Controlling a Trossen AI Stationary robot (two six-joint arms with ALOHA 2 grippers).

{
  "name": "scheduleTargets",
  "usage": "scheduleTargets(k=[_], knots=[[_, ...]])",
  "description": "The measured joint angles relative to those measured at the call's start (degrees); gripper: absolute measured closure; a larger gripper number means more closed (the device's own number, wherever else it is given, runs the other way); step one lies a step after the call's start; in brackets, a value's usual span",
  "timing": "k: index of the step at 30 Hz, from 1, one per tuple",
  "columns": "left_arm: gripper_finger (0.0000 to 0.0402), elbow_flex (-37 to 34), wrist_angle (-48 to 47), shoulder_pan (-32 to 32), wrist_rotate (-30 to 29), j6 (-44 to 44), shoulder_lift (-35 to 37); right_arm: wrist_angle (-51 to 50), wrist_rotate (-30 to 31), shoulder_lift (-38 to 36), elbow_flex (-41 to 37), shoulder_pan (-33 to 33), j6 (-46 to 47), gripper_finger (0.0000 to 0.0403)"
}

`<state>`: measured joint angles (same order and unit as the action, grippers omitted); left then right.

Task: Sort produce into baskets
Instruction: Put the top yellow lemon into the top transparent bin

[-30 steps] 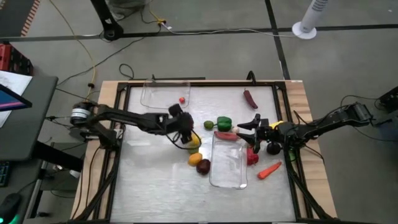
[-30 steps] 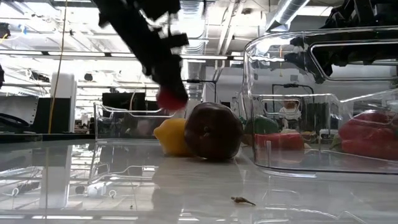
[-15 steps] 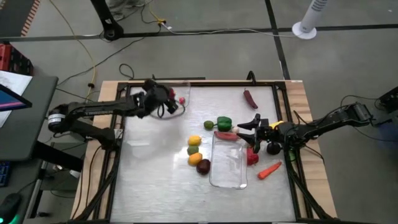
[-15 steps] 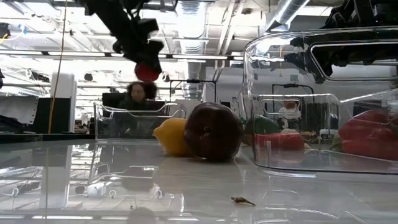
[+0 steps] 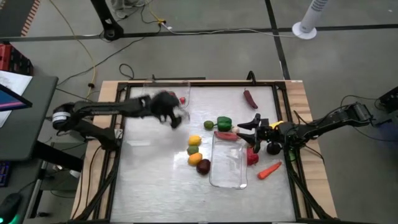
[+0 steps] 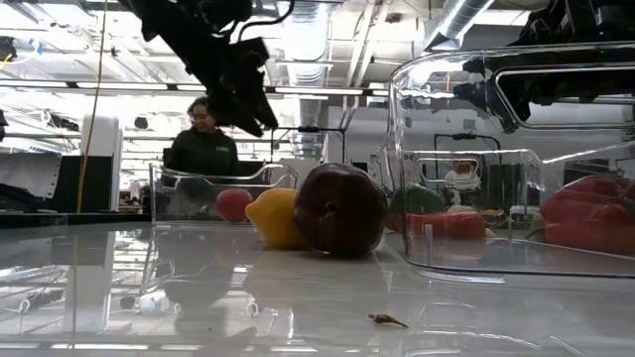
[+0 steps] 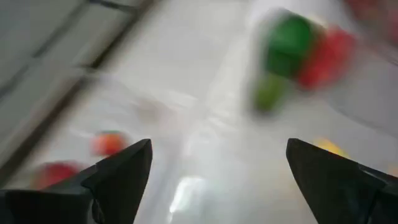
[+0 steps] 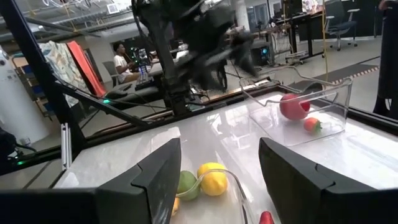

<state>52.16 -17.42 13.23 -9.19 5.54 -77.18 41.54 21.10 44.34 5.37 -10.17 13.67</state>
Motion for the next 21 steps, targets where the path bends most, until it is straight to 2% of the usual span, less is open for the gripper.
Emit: scheduleTargets(k=[4,8,21], knots=[[0.0058,0.0,5.6,-9.3,-1.0,-0.6,-5.5,0.0,0.0,0.0,0.0,0.0,0.3,0.0159],[0.0069,0.0,9.2,-13.8,-1.5,-0.2,-11.7,-0.5,0.0,0.0,0.0,0.0,1.2,0.0159],[0.011,0.0,12.4,-12.5,3.4,2.6,-23.2,-0.6,0.0,0.0,0.0,-0.4,1.1,0.0159]])
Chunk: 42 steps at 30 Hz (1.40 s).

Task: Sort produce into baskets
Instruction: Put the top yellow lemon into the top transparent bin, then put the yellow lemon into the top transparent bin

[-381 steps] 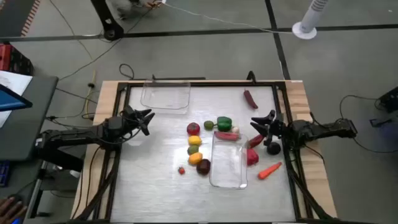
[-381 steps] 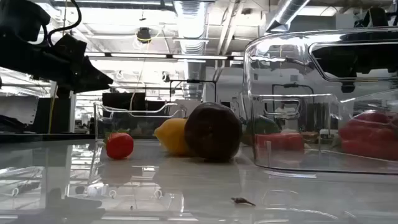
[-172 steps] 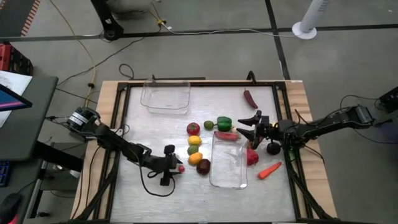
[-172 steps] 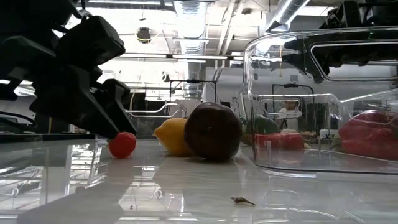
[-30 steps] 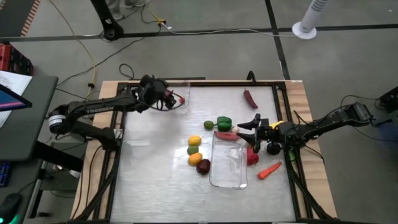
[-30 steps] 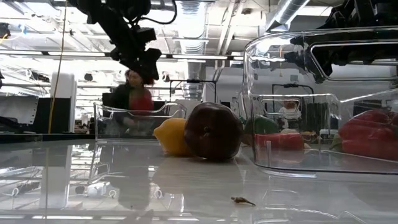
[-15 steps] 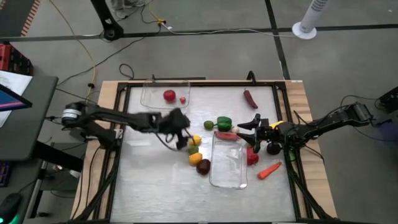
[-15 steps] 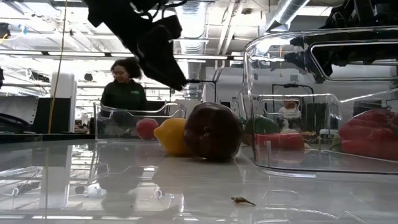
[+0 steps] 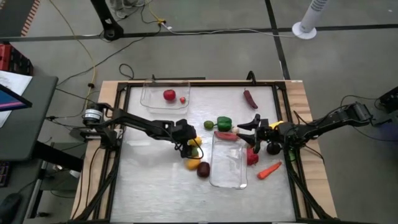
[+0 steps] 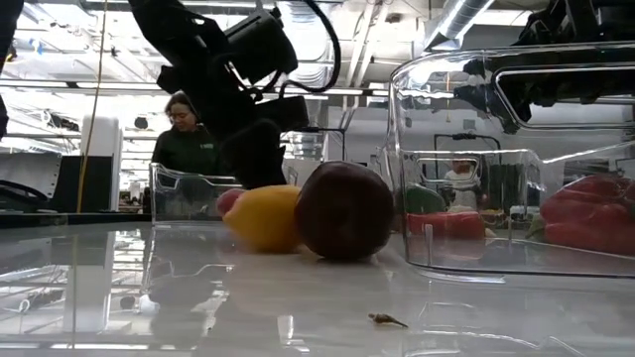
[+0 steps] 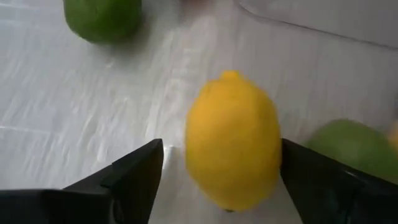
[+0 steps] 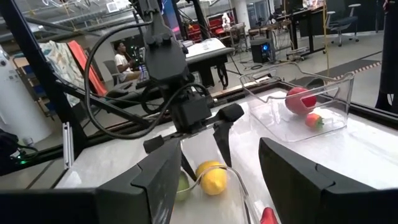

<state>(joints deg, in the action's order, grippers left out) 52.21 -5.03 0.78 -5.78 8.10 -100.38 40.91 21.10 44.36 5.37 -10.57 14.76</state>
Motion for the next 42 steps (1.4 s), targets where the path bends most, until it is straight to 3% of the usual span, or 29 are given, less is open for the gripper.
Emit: scheduleTargets(k=[9,14,19,24,29,33,36,39,42], knots=[[0.0213,0.2,0.9,0.0,0.0,0.2,0.7,-0.2,0.0,0.0,0.0,0.0,-0.2,0.0159],[0.0244,1.6,-3.0,0.0,-2.6,-1.7,6.4,-0.2,0.0,0.0,0.0,0.0,-0.2,0.0159],[0.0223,1.9,-5.8,1.2,-18.5,-6.0,17.8,-0.3,0.0,0.0,0.0,0.0,-0.2,0.0159],[0.0215,2.0,-12.0,7.4,-32.0,-8.4,26.2,-0.2,0.0,0.0,0.0,-0.3,0.1,0.0159],[0.0201,1.9,-20.1,15.0,-32.5,-4.0,29.6,-0.2,0.0,0.0,0.0,-0.3,0.0,0.0159],[0.0165,1.9,-22.8,18.0,-32.5,-4.1,29.7,-0.2,0.0,0.0,0.0,-0.2,-0.2,0.0159],[0.0134,1.9,-22.1,18.6,-31.3,-4.2,29.7,-0.2,0.0,0.0,0.0,-0.2,-0.2,0.0159],[0.0109,1.9,-22.0,17.8,-26.2,-4.4,29.7,-0.2,0.0,0.0,0.0,-0.2,-0.2,0.0159],[0.0097,1.9,-23.1,16.6,-25.8,-4.7,29.6,-0.2,0.0,0.0,0.0,-0.2,-0.2,0.0159]])
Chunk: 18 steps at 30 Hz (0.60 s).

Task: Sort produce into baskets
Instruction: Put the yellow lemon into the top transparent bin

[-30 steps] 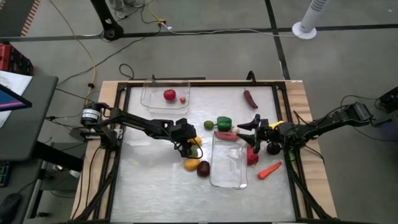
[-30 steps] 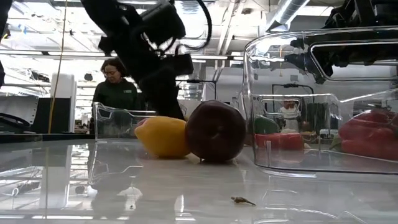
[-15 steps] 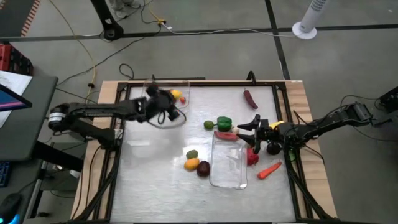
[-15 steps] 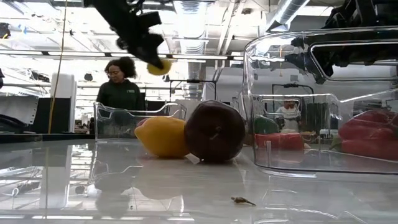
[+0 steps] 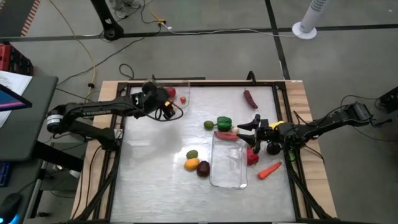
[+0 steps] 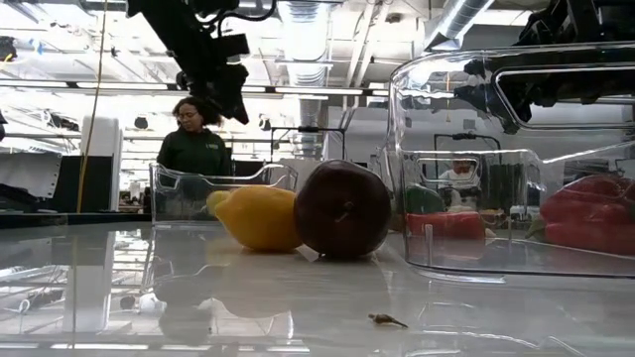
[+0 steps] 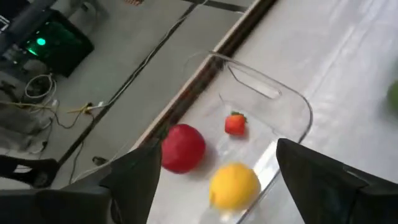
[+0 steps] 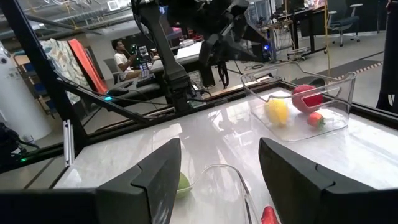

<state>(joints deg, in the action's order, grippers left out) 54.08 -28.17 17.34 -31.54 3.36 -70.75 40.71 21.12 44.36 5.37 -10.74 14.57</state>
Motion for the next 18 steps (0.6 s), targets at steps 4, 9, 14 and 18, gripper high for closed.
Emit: scheduleTargets(k=[4,9,14,18], knots=[[0.0099,0.0,1.3,-3.4,15.3,2.1,-0.6,0.0,0.0,0.0,0.0,0.0,0.0,0.0159],[0.0113,0.0,5.6,-13.4,23.7,3.8,-6.6,0.0,0.1,0.0,0.0,0.4,0.0,0.0159],[0.0126,0.0,10.5,-22.2,23.9,3.3,-16.7,-0.1,0.0,0.0,0.0,0.2,0.3,0.0159],[0.0137,0.0,15.7,-26.6,28.6,4.2,-22.0,-0.2,0.0,0.0,0.0,0.2,0.4,0.0159]])
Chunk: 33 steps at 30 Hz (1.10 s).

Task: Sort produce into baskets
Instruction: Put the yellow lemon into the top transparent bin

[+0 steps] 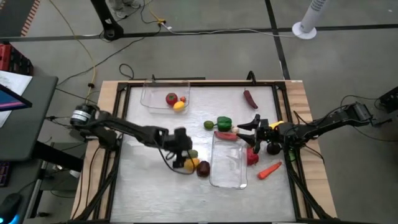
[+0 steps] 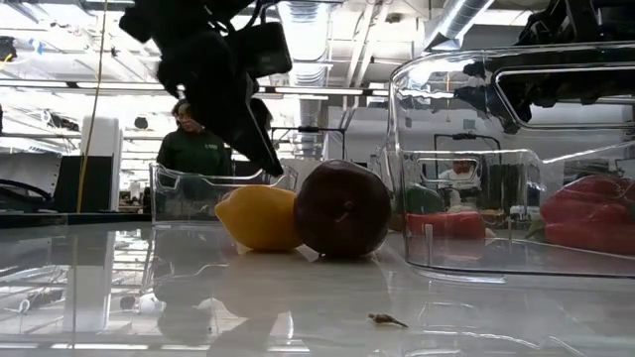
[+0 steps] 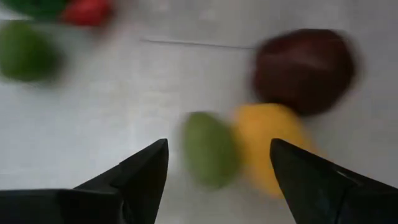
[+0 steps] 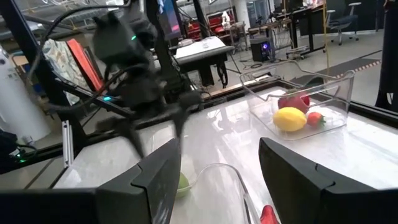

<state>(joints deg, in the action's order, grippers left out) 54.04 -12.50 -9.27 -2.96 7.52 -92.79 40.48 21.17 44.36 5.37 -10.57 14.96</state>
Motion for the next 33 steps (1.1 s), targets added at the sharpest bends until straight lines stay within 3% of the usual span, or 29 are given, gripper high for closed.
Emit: scheduleTargets(k=[3,9,17,24,28,33], knots=[[0.0143,0.0,3.9,-2.0,2.7,2.6,-1.1,-0.2,0.0,0.0,0.0,0.0,0.0,0.0159],[0.0145,0.0,4.5,-6.3,-0.9,5.4,-1.1,-0.2,0.0,0.0,0.0,0.0,0.0,0.0159],[0.0145,-0.1,5.0,-10.8,-15.8,7.8,-5.3,-0.1,0.0,0.0,0.0,0.0,0.0,0.0159],[0.0145,-0.2,5.8,-10.9,-17.0,10.2,-10.5,-0.2,0.0,0.0,0.0,0.0,0.1,0.0159],[0.0147,-0.2,6.1,-10.9,-21.3,10.4,-10.3,-0.2,0.0,0.0,0.0,0.0,0.1,0.0159],[0.0177,-0.1,7.2,-10.9,-22.9,10.4,-9.8,-0.2,0.0,0.0,0.0,0.0,0.1,0.0159]])
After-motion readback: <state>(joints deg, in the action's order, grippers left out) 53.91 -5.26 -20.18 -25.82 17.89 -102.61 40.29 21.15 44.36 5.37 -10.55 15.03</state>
